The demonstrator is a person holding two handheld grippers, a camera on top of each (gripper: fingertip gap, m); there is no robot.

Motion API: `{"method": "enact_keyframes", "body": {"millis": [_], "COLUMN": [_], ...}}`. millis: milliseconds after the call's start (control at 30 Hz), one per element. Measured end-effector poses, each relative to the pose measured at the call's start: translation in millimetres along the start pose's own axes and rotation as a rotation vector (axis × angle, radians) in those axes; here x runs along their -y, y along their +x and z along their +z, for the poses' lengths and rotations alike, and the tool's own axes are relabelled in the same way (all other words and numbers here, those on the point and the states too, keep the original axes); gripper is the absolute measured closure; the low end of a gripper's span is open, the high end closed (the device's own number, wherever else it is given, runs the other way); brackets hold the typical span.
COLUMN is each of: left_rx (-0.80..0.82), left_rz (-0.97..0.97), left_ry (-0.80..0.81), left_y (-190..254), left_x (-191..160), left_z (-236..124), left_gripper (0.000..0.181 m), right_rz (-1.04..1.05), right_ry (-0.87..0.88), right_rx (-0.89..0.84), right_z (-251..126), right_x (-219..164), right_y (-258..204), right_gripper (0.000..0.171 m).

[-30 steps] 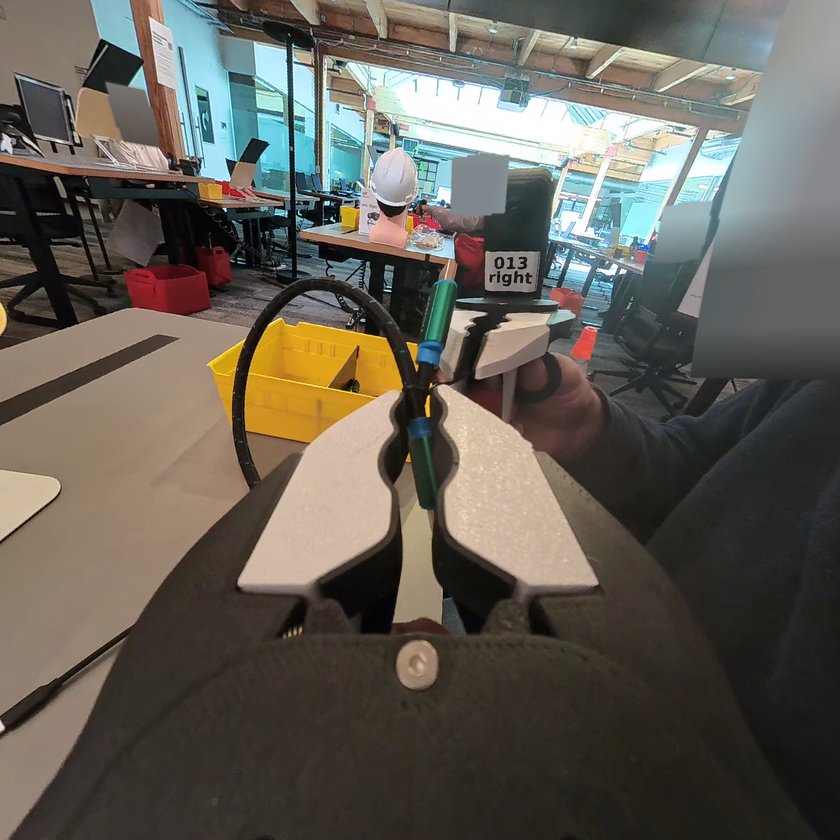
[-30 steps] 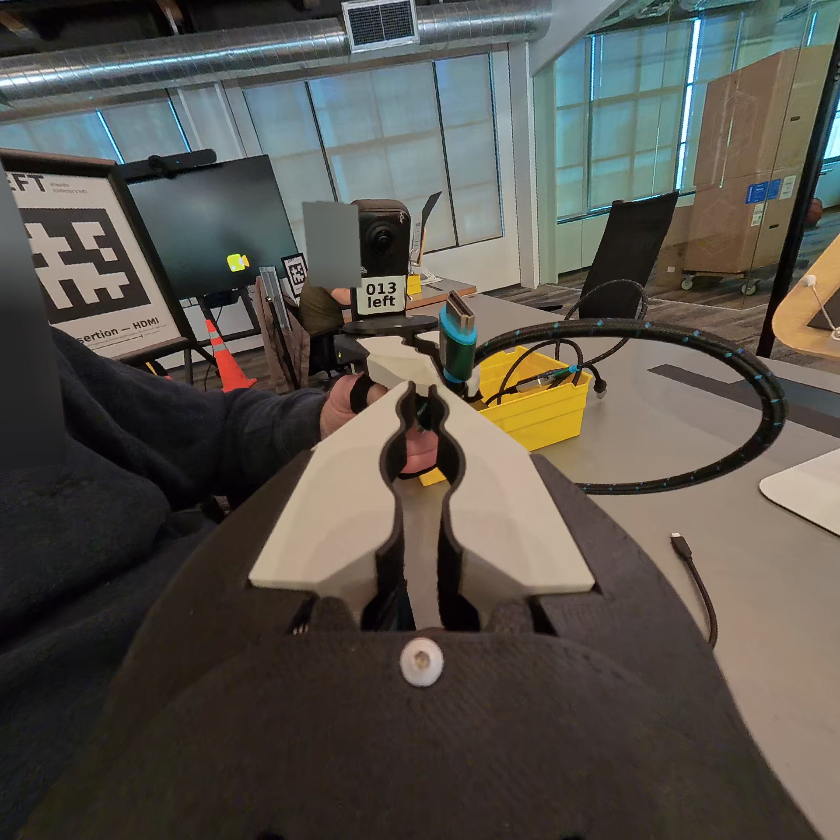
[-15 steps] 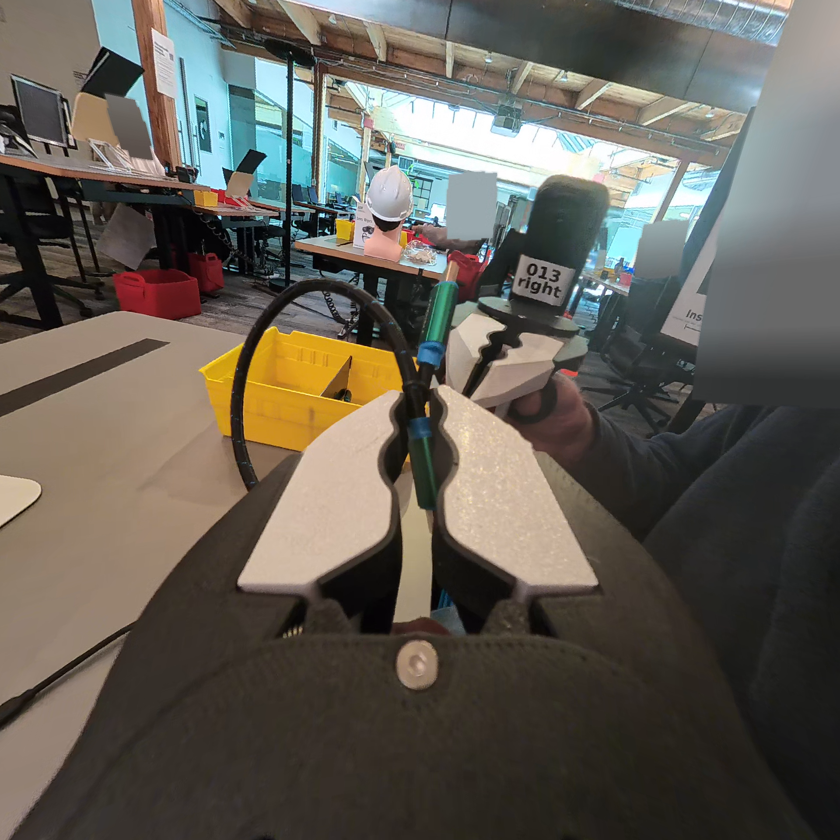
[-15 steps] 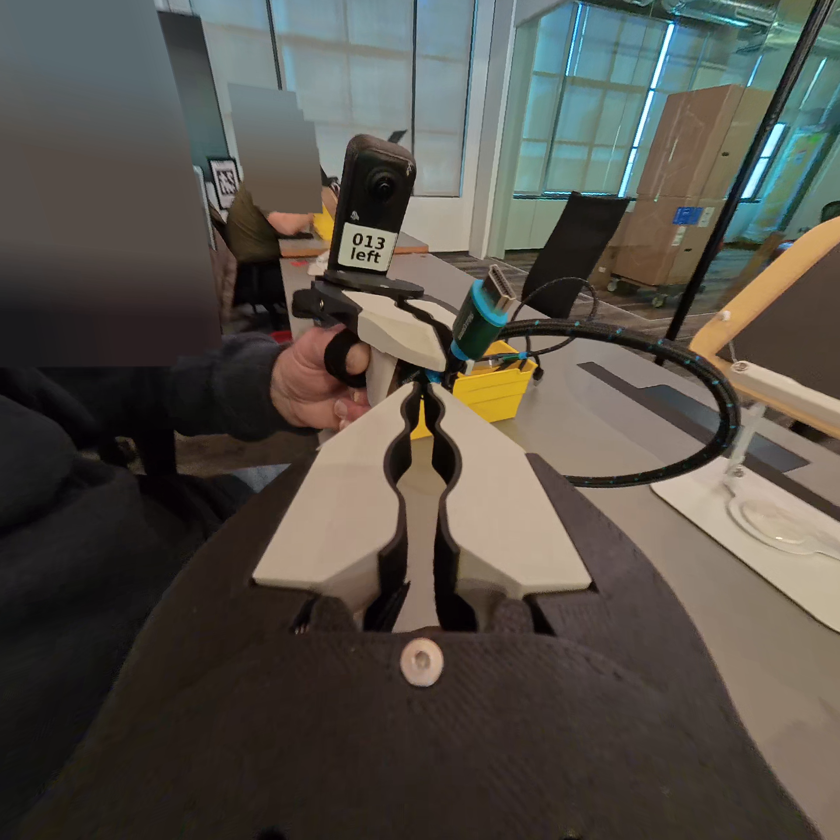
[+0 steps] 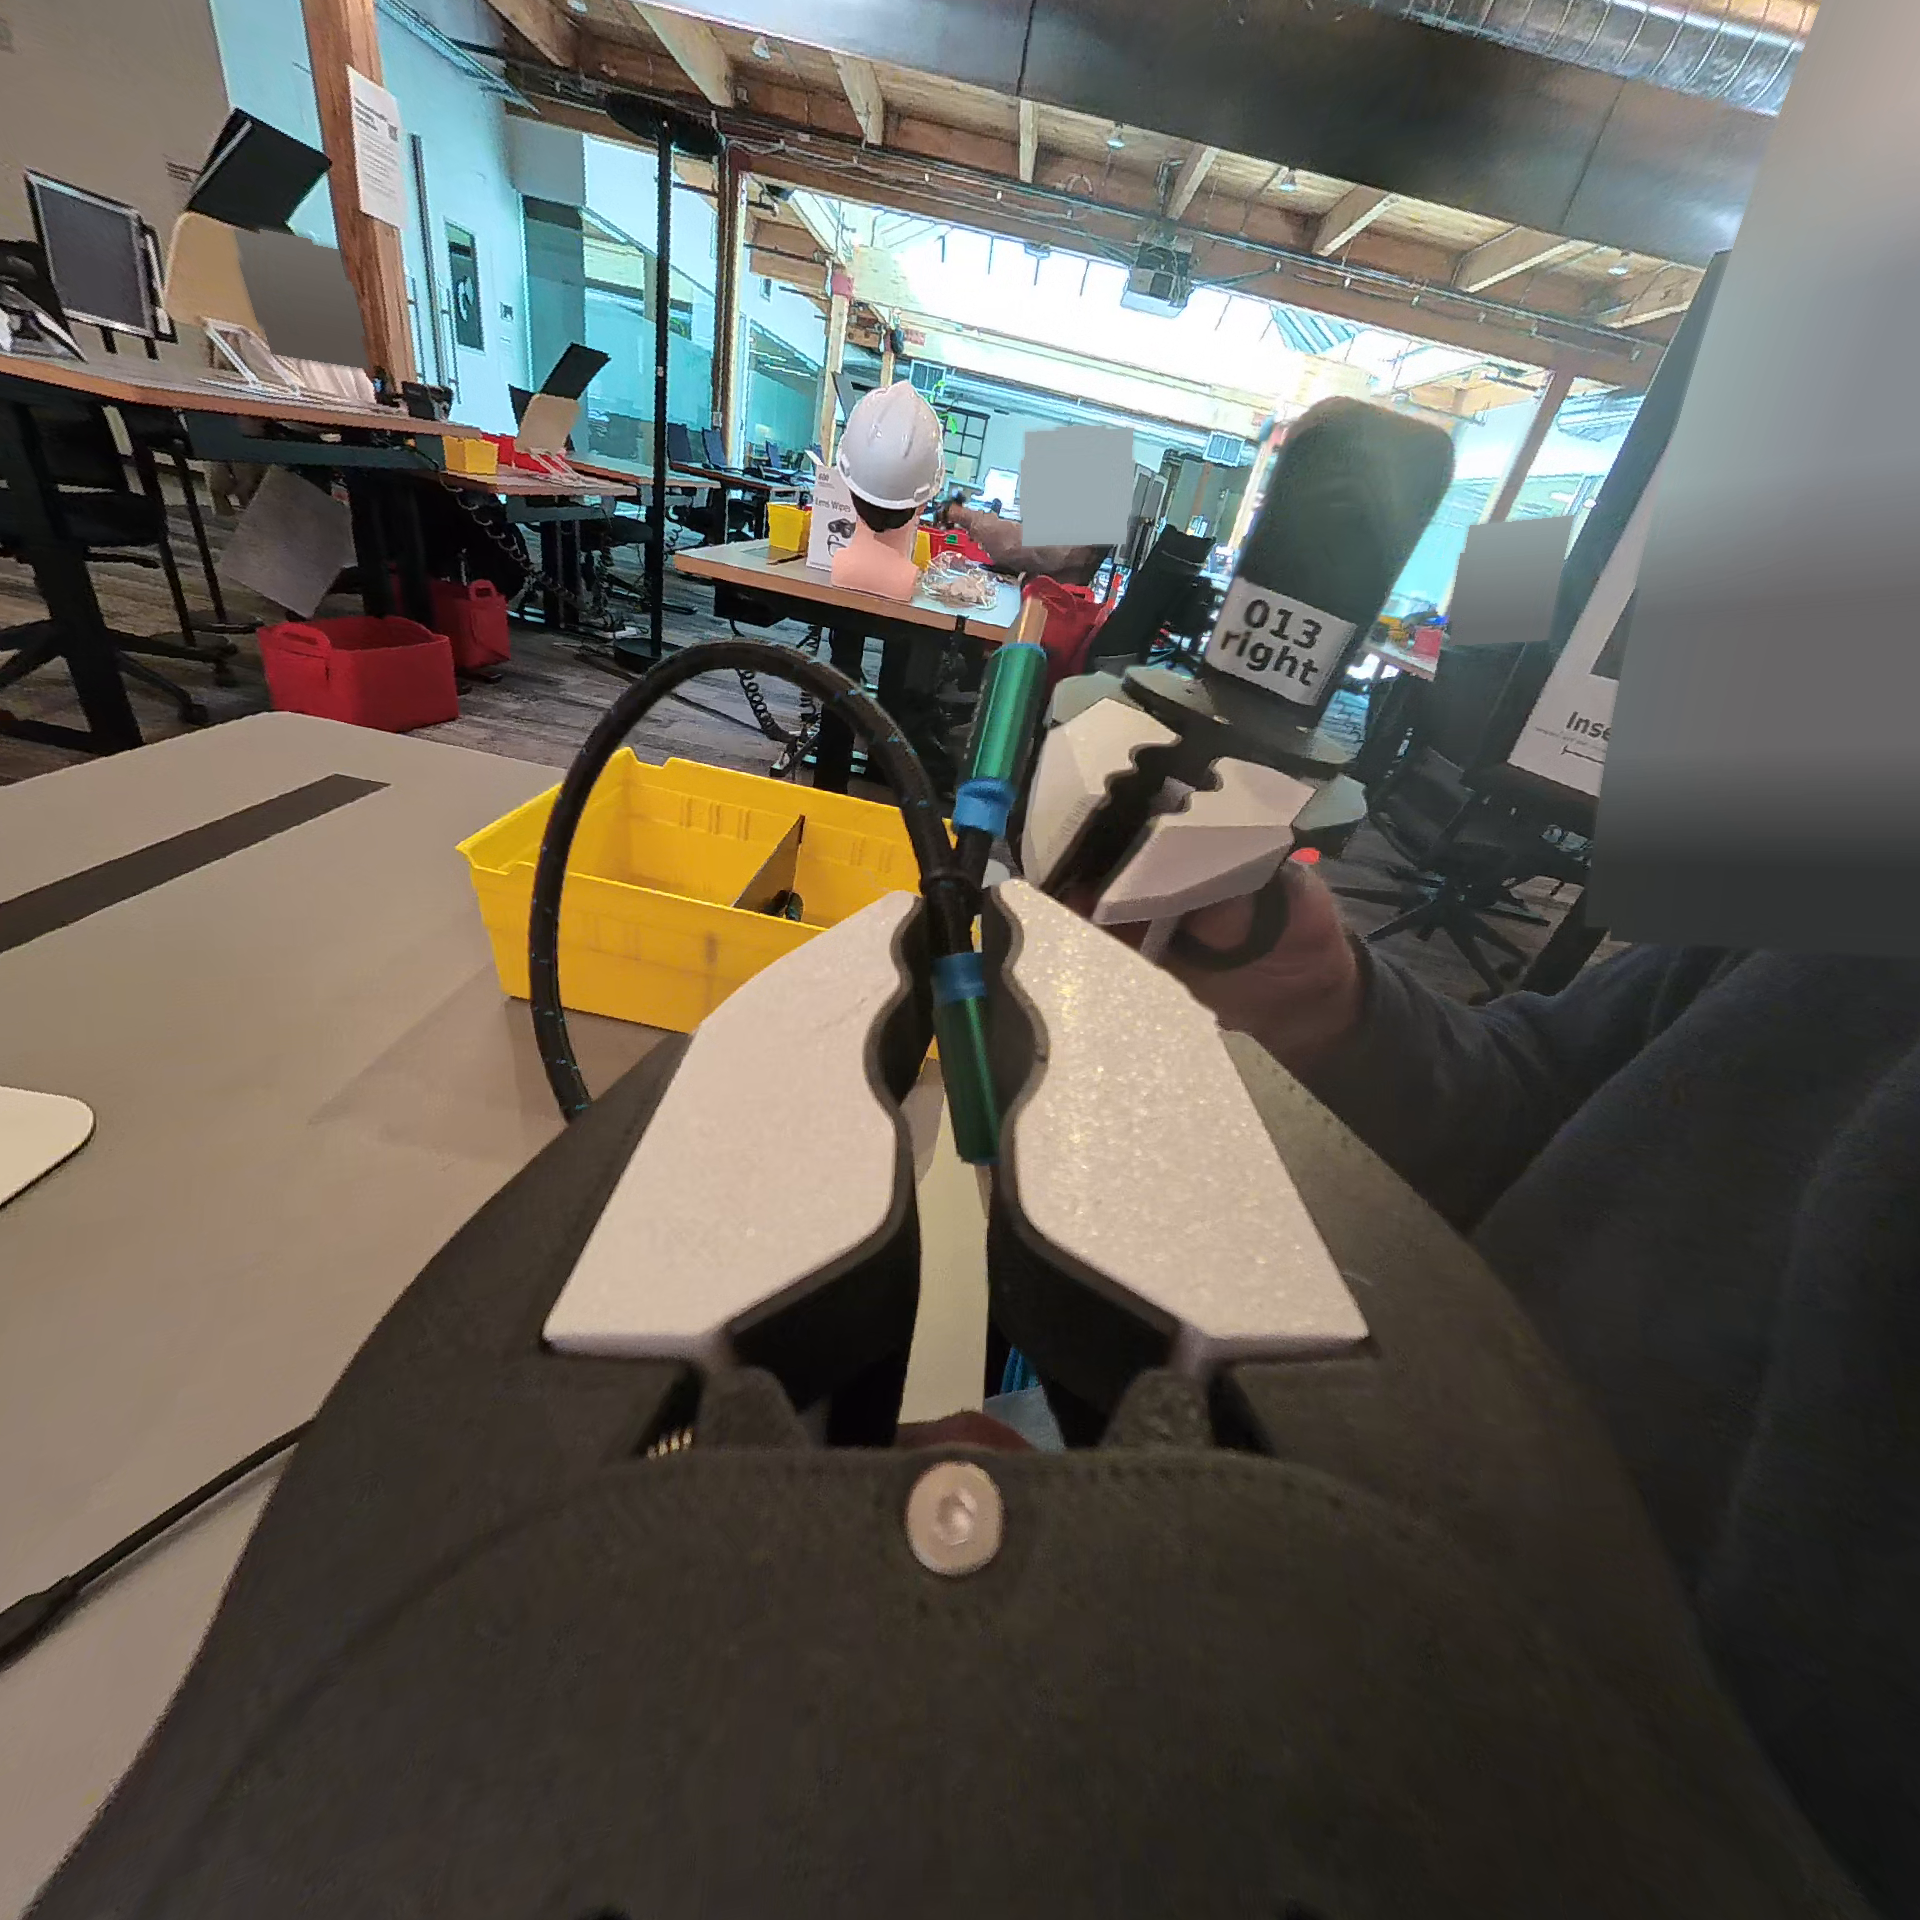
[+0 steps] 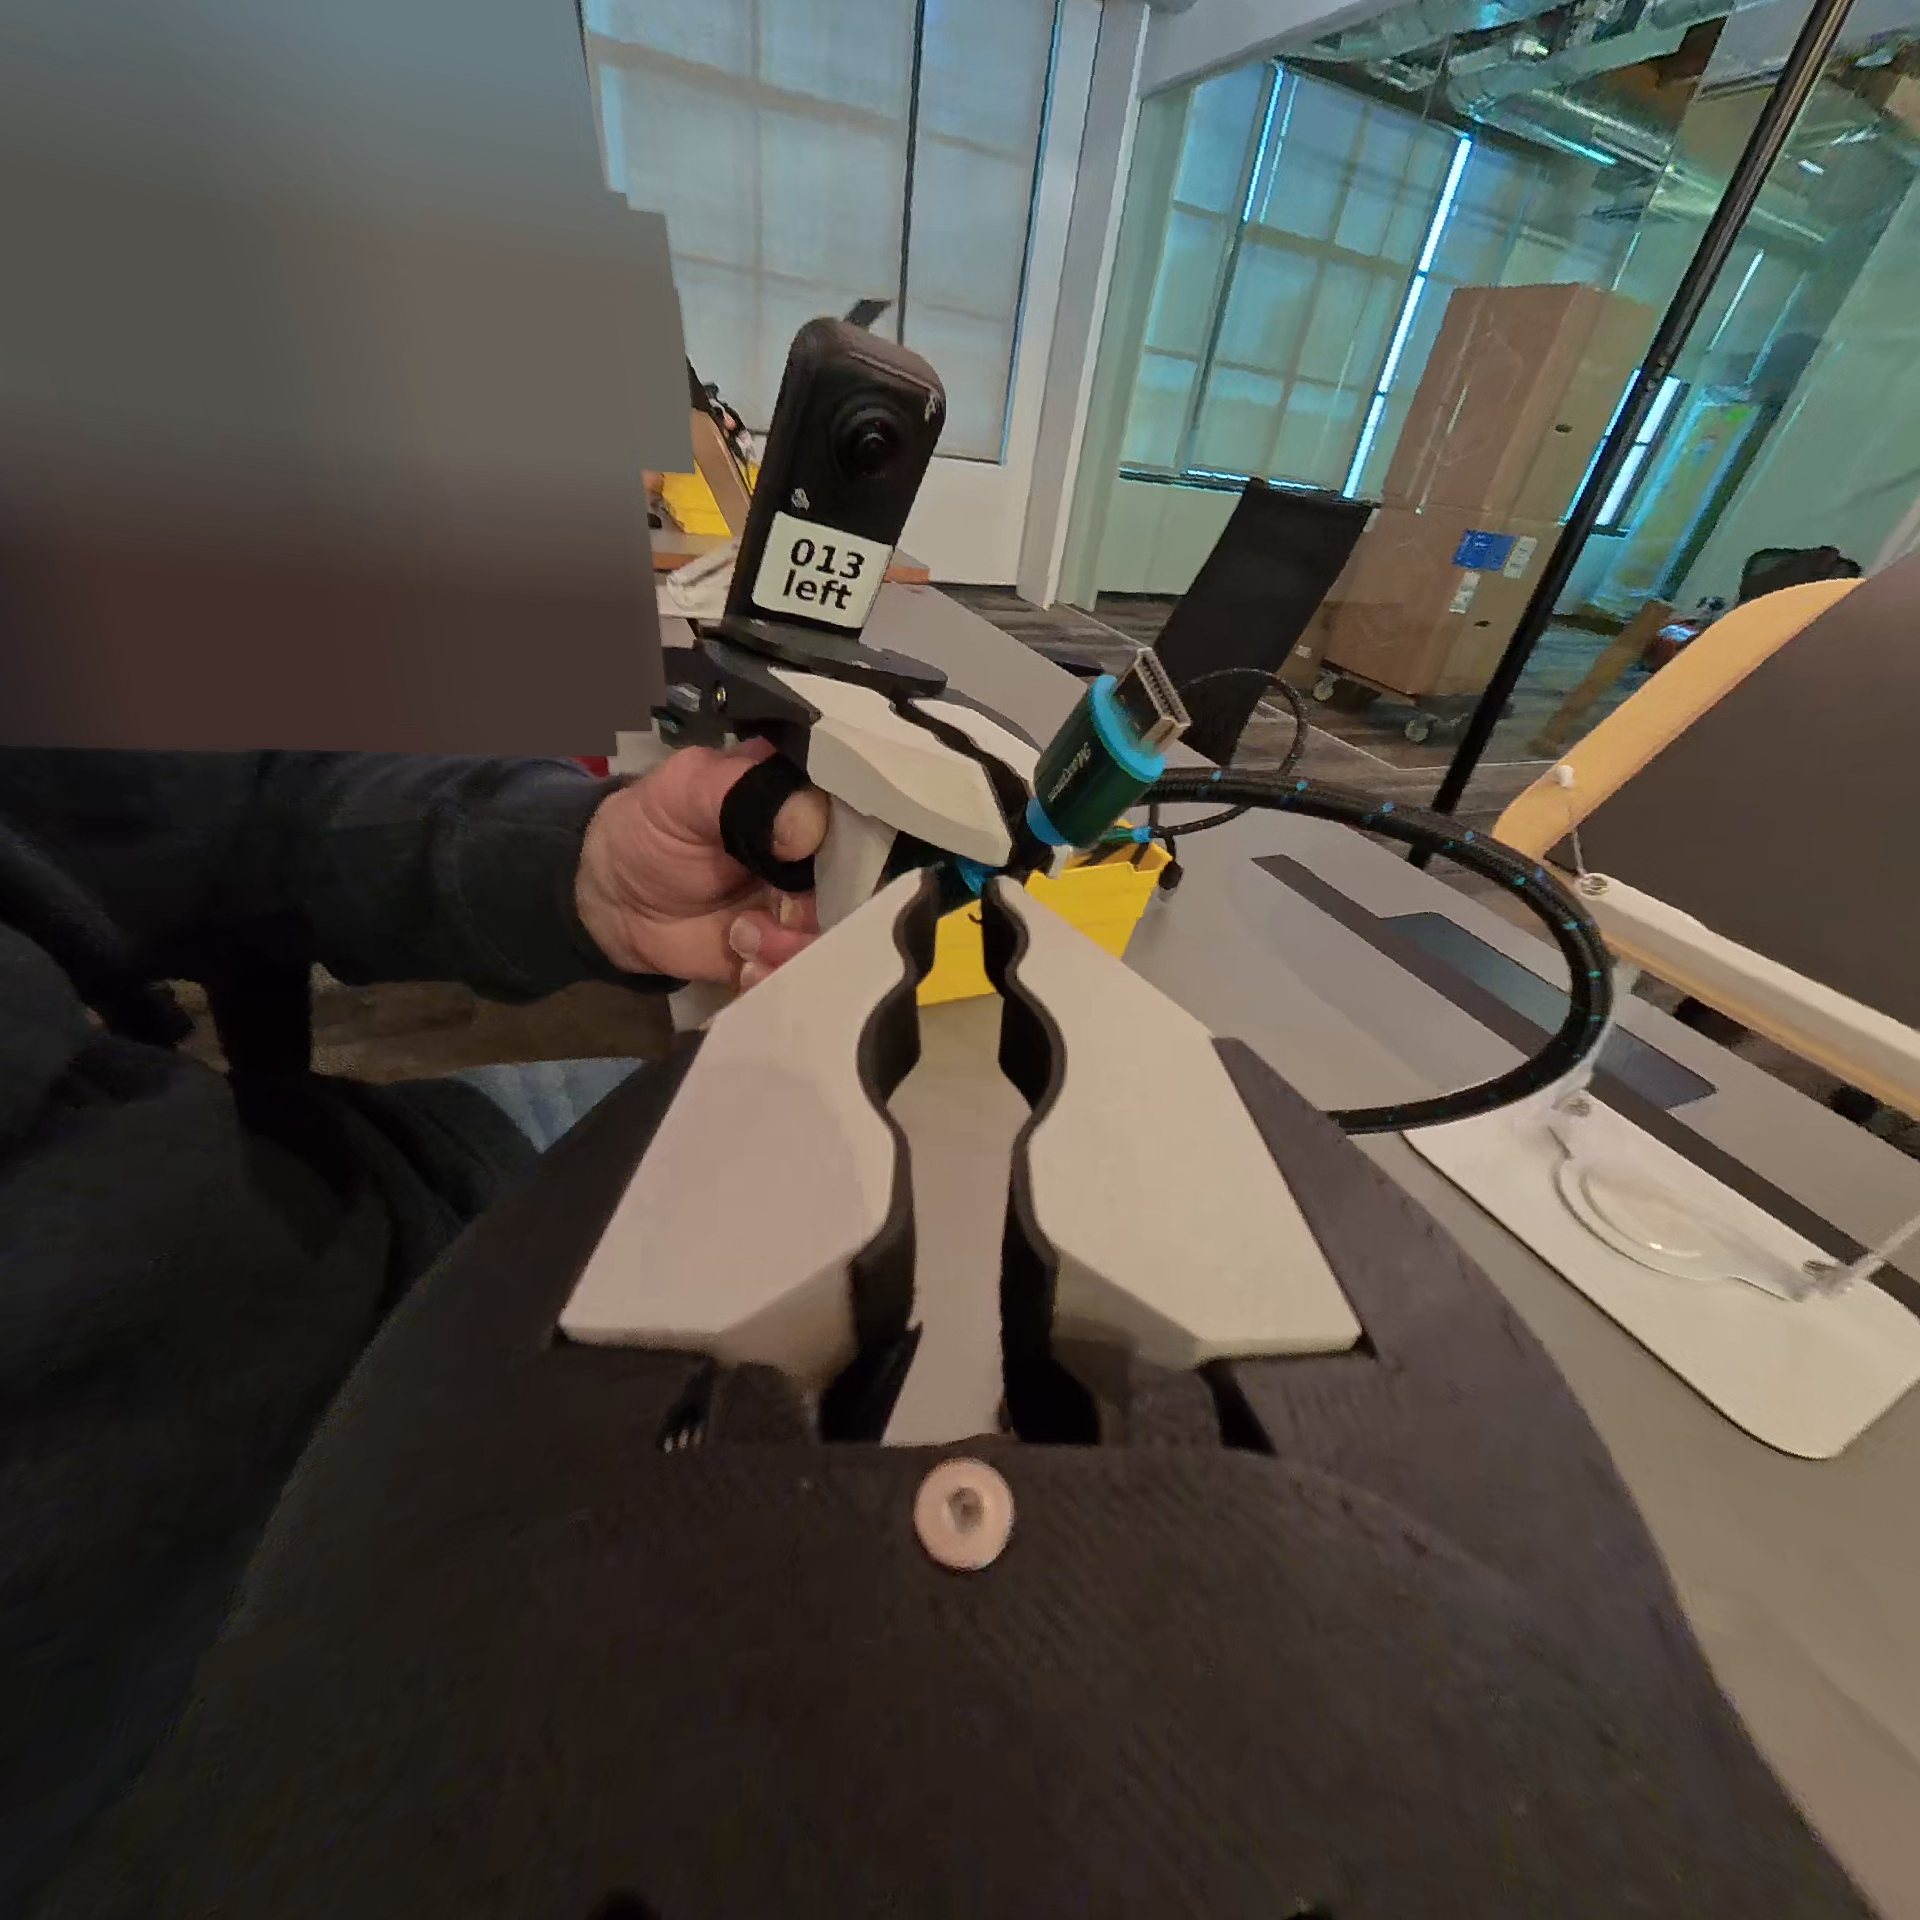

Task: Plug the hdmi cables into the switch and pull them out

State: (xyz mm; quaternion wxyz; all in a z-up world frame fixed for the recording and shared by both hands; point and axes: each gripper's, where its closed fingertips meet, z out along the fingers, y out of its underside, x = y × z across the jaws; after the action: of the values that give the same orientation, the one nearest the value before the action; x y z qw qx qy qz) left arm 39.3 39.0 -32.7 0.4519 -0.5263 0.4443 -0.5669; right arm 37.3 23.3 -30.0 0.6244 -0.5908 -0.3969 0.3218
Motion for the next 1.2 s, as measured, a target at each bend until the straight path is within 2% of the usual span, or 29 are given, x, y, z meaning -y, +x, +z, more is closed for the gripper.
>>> {"method": "enact_keyframes", "body": {"millis": [233, 400, 867, 1200], "left_rx": [0.003, 0.003, 0.014, 0.026], "left_rz": [0.013, 0.032, -0.011, 0.024], "left_ry": [-0.008, -0.020, 0.015, -0.006], "left_y": [0, 2, -5, -4], "left_x": [-2, -2, 3, 0], "left_z": [1, 2, -3, -1], "left_gripper": [0.173, 0.173, 0.173, 0.173], "right_rz": [0.083, 0.085, -0.138, -0.024], "right_ry": [-0.002, 0.008, -0.040, 0.019], "right_rx": [0.045, 0.059, -0.021, -0.016], "right_z": [4, 5, 6, 3], "right_x": [-5, -4, -2, 0], "right_y": [-1, -3, -8, 2], "right_gripper": [0.165, 0.171, 0.171, 0.167]}}
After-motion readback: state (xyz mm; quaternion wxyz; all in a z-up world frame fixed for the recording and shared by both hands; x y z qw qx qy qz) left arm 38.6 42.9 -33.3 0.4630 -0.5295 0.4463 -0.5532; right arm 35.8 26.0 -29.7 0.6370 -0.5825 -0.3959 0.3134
